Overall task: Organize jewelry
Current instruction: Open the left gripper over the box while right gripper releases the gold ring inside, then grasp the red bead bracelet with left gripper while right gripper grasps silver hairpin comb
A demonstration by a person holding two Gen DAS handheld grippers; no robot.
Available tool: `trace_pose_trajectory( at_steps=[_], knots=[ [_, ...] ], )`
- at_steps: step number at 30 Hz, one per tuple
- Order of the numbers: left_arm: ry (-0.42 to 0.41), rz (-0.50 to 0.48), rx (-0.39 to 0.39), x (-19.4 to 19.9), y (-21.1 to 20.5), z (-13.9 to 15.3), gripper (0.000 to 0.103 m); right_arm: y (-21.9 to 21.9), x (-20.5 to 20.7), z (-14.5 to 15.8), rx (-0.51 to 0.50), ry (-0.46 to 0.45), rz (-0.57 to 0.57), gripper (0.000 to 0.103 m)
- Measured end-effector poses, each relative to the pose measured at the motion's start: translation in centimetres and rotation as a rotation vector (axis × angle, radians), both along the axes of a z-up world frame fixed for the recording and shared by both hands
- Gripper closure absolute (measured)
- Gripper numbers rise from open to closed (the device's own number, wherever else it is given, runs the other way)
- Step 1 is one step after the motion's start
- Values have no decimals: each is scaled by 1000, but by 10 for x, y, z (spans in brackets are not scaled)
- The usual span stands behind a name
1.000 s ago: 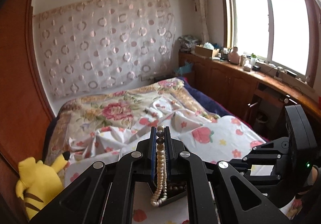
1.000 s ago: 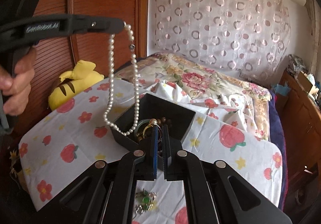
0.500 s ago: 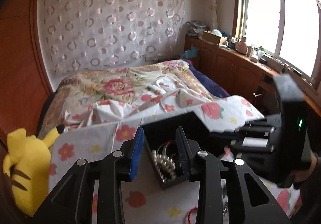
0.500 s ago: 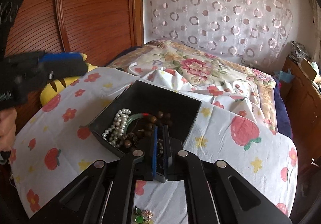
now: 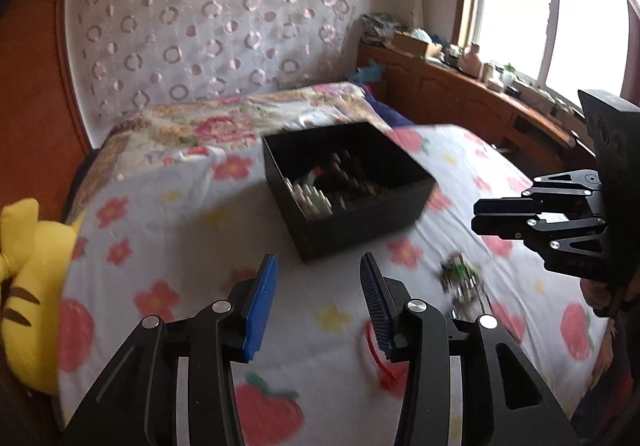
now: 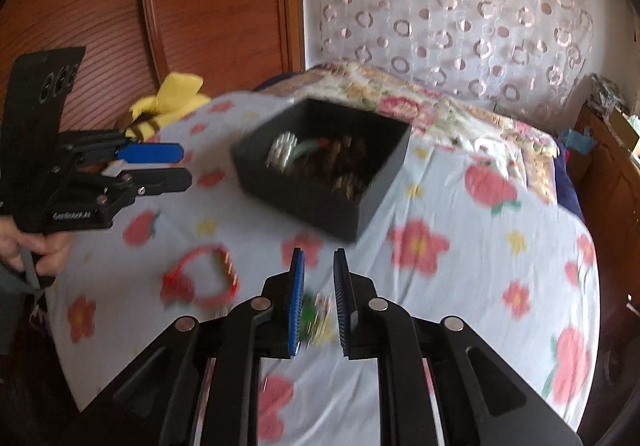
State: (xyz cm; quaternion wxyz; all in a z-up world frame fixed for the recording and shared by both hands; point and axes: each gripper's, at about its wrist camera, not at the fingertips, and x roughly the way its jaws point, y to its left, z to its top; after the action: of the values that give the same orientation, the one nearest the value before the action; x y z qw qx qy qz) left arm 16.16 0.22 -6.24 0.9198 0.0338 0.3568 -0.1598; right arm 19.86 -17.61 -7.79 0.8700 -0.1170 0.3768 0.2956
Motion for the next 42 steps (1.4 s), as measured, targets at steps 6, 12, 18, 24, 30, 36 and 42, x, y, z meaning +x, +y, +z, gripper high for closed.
trace_pose_trajectory(
  at_steps=[6,12,18,24,30,36,42],
  knots=[
    [62,-46,29,-8,-11,-24,62,-4,-32,-16,14,44,18,86],
    [128,-70,29,0,-18,-37,75,-7,-48,-25,11,54,8,73],
    [132,-76,69,0,-28,-42,90,-11,-53,-28,11,59,-6,65],
    [103,-76,93,-7,-29,-39,101,-8,-45,-35,19,97,-5,65],
    [53,-53,50,-23,-17,-24,101,3,-39,-37,26,125,8,53],
    [3,-27,-6,-37,-7,-6,101,24,-43,-38,-42,106,34,41],
    [-27,-26,-6,-45,-6,3,101,36,-44,-39,-99,81,34,44]
  ],
)
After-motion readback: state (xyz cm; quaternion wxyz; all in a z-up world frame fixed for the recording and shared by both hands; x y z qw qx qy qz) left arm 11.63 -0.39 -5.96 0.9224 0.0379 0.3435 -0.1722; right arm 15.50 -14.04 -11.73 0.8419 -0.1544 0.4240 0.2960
